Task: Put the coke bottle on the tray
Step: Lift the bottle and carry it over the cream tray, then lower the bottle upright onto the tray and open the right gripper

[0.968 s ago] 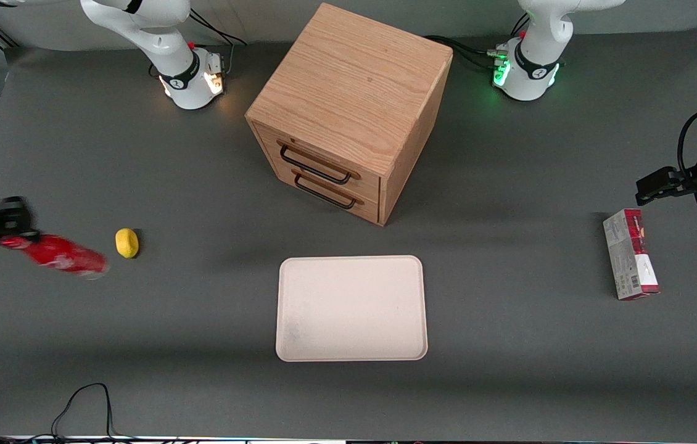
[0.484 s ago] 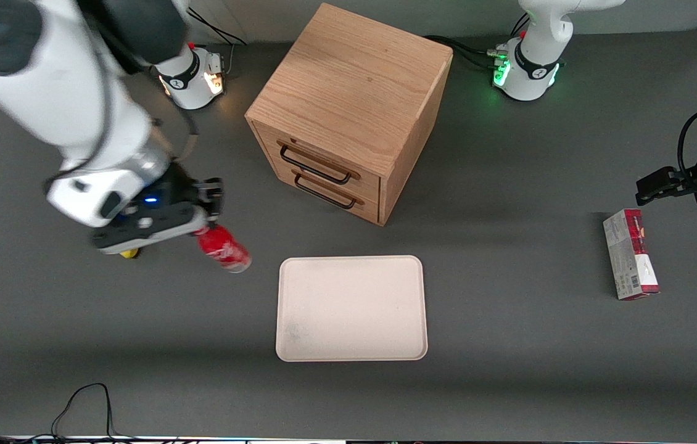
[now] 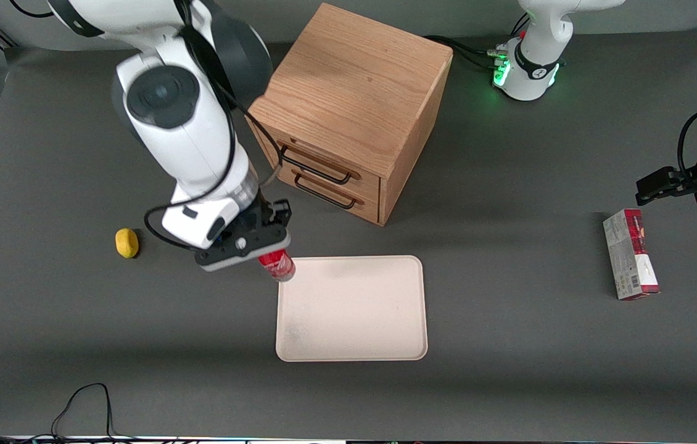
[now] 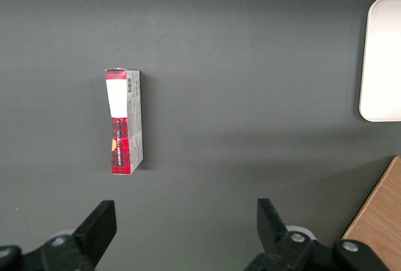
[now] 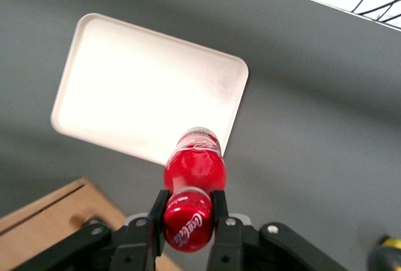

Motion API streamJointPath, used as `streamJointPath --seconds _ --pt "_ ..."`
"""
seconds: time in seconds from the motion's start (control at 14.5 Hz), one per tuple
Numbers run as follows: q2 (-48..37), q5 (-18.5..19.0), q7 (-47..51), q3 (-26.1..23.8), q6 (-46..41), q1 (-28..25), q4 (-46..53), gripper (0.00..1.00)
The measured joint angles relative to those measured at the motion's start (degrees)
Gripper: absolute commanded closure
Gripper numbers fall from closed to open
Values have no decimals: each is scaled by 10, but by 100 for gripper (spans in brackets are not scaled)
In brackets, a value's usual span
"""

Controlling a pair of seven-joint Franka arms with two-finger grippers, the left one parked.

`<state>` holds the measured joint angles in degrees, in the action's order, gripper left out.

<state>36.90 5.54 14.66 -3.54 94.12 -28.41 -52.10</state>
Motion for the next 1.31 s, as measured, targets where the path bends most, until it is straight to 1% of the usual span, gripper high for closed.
streamJointPath --seconds 0.35,0.55,1.18,1.24,1.31 --pt "101 8 0 5 106 1 -7 100" --pt "138 8 0 8 148 5 -7 100" --pt "164 8 0 9 186 15 -16 100" --pt "165 9 0 9 193 16 -20 99" --pt "165 9 0 9 195 16 -20 63"
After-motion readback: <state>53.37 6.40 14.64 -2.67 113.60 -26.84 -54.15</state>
